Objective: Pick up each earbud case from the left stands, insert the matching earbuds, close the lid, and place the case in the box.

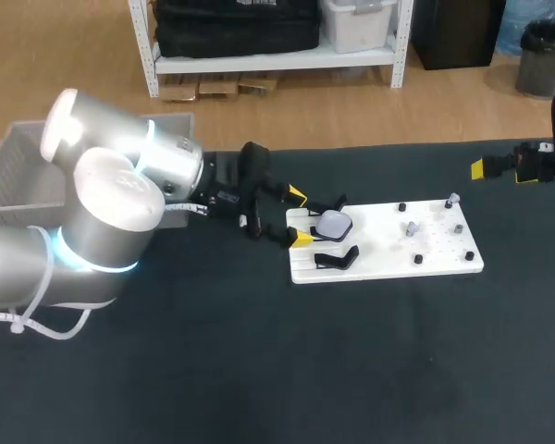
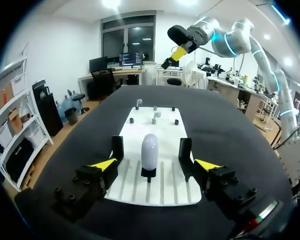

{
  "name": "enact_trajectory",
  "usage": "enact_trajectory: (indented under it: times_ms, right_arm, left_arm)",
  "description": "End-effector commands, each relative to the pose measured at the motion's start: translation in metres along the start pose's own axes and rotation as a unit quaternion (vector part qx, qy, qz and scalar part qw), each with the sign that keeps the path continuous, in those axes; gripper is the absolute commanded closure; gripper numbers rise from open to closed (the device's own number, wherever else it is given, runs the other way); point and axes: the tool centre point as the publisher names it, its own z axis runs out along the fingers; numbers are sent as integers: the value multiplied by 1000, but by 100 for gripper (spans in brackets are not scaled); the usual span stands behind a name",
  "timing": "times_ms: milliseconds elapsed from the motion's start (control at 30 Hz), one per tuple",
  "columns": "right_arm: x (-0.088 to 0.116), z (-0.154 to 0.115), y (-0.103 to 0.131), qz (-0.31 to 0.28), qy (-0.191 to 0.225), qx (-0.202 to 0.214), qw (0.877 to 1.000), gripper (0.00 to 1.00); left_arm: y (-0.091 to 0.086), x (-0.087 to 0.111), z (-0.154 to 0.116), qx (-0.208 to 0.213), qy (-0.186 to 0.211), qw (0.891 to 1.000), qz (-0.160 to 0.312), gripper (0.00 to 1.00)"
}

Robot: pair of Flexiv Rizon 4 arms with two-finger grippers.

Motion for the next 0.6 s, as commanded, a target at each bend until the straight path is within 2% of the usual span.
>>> enact_trajectory:
  times_ms: [33,600]
  right_arm:
    - [0,0,-1,-1,0,-2,1000,0]
    - [0,0,-1,-1,0,-2,1000,0]
  left_arm:
    - [5,3,11,-1,-4,1000,1,0]
    - [8,4,33,4,-18,1000,-8,3]
